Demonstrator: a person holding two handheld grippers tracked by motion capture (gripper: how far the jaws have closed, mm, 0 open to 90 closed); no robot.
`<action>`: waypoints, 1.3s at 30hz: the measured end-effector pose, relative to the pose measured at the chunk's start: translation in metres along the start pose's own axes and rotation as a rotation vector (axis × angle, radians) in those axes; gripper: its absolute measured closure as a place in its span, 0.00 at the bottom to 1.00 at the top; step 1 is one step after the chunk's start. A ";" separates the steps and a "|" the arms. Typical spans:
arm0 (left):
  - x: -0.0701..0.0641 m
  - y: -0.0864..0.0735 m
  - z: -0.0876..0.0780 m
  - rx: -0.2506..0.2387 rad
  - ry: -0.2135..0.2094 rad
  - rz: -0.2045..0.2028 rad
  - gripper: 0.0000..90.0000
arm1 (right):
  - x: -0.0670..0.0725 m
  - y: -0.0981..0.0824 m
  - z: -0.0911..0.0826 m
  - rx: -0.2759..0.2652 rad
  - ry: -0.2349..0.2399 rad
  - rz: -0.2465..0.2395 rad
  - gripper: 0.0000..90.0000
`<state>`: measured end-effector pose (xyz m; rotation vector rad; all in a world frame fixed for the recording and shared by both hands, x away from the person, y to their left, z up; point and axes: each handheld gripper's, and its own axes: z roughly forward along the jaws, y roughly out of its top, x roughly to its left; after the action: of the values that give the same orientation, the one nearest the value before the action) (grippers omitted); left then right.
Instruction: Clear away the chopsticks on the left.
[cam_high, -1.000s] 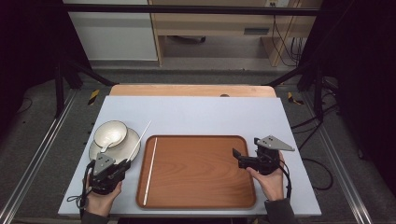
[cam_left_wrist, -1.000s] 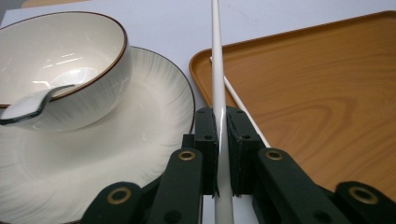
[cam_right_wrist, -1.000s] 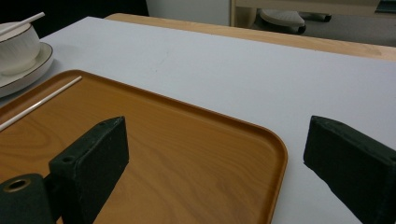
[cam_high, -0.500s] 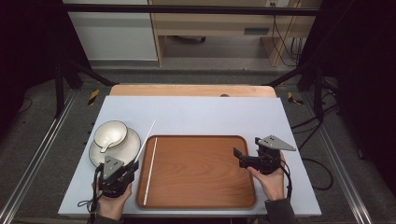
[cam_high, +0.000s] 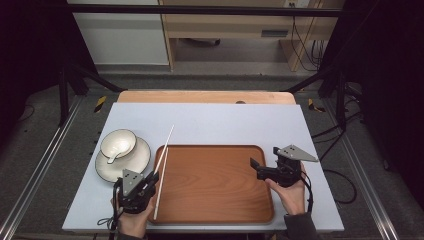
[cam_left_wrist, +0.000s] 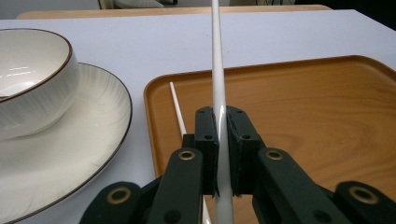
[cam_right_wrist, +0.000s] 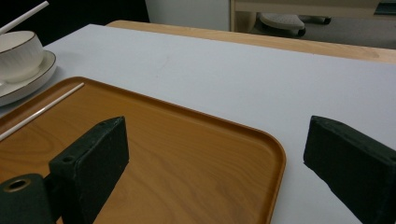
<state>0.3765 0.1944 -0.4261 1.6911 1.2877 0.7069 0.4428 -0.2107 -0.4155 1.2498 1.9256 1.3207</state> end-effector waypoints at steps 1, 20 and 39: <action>-0.002 0.000 0.001 0.000 0.002 -0.002 0.93 | 0.000 0.000 0.000 0.001 0.003 0.001 0.07; -0.023 -0.033 0.018 0.003 0.040 -0.119 0.93 | 0.003 0.000 0.003 0.003 0.012 -0.006 0.08; -0.022 -0.052 0.030 0.086 0.077 -0.153 0.93 | 0.004 -0.001 0.004 0.011 0.014 -0.007 0.08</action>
<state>0.3716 0.1691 -0.4849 1.6259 1.5028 0.6387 0.4438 -0.2051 -0.4180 1.2407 1.9471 1.3202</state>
